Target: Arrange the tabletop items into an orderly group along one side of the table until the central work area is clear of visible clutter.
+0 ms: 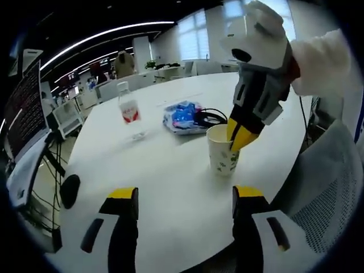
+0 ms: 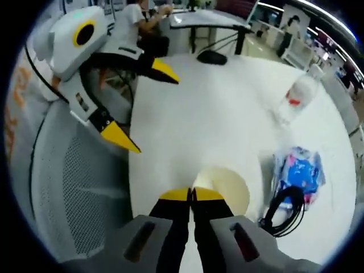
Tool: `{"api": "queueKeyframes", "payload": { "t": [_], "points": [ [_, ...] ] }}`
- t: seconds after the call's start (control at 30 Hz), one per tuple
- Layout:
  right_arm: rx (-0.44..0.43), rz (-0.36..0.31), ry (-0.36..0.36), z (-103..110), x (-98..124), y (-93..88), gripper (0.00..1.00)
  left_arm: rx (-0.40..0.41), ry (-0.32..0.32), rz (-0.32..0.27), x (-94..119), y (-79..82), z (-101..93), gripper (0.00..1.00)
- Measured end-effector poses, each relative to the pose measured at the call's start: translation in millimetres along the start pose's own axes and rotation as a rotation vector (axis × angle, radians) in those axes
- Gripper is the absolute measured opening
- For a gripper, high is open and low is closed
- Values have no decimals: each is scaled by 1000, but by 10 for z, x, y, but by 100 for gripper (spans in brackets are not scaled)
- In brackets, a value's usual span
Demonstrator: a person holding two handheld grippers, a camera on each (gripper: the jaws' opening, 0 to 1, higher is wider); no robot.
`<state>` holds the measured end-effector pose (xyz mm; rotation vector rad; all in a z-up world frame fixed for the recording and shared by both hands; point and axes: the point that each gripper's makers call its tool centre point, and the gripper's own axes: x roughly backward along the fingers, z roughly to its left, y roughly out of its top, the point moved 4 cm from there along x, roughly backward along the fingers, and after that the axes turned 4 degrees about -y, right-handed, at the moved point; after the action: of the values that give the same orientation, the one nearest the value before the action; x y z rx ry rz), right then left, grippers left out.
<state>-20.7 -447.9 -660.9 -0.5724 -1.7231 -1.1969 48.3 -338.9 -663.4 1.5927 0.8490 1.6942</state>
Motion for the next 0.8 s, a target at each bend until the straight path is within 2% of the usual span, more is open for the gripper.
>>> {"api": "queueKeyframes", "payload": {
  "t": [0.17, 0.4, 0.5, 0.67, 0.8],
  "points": [
    [37, -35, -55, -239, 105, 139, 0, 1, 9, -5, 6, 4, 12, 67],
    [54, -74, -117, -709, 166, 358, 0, 0, 15, -9, 6, 7, 22, 69],
    [83, -66, -131, -902, 137, 414, 0, -11, 16, -3, 3, 4, 12, 69],
    [78, -79, -137, -1169, 76, 516, 0, -14, 21, 2, 1, -8, 24, 69],
    [95, -64, -154, -1414, -14, 579, 0, -21, 28, 19, -7, -33, 32, 68]
  ]
}}
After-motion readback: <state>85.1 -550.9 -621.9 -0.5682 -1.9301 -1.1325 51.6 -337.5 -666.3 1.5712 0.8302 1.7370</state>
